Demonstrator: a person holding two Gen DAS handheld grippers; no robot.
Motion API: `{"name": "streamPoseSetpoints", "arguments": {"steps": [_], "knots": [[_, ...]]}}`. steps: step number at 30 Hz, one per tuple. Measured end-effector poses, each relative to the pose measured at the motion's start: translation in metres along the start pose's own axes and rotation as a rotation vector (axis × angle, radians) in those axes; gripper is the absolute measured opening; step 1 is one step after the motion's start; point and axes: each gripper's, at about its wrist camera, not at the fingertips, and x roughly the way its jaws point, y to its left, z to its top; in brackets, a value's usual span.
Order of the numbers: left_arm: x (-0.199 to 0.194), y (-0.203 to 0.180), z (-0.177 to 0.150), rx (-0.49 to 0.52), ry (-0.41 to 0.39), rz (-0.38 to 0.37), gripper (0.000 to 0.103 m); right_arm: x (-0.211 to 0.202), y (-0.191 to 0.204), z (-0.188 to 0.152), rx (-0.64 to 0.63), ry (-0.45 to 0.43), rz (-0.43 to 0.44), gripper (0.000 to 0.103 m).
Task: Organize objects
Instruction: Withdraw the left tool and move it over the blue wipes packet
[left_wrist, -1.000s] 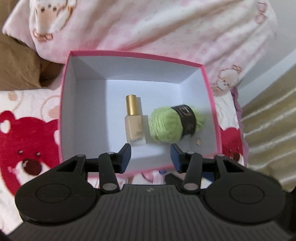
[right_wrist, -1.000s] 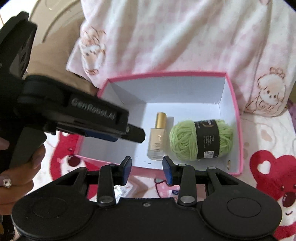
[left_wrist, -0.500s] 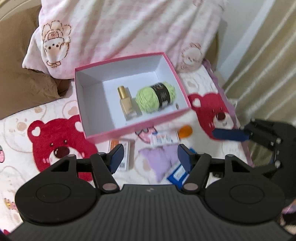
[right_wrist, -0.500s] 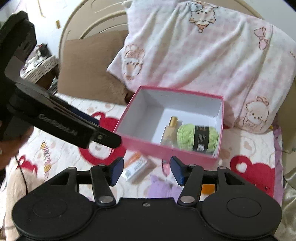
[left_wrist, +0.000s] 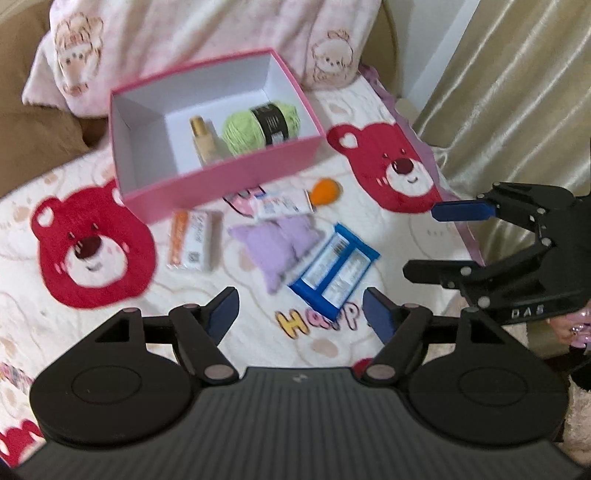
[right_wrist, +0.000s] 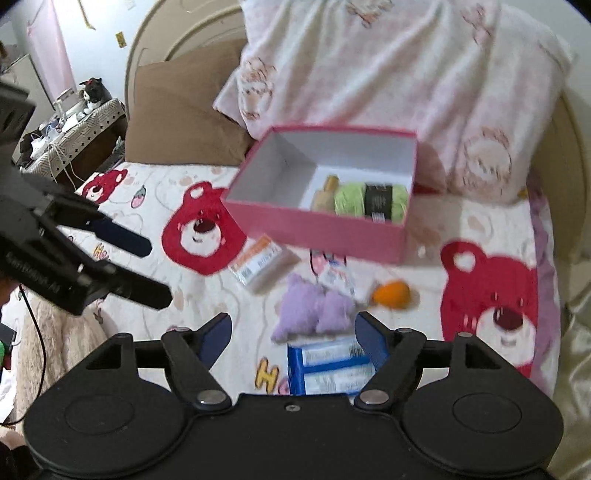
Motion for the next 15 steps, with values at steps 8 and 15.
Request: {"name": "streamPoseSetpoints", "arguments": {"steps": [8,15], "knots": [[0.047,-0.013,-0.032,-0.024,0.01,-0.007,0.076,0.028,-0.032,-0.033,0.086,0.045,0.058,0.078],[0.085,-0.01,-0.052,-0.067,-0.04,0.014,0.076,0.064,-0.063,-0.049,0.19,0.082,0.065,0.078]]}}
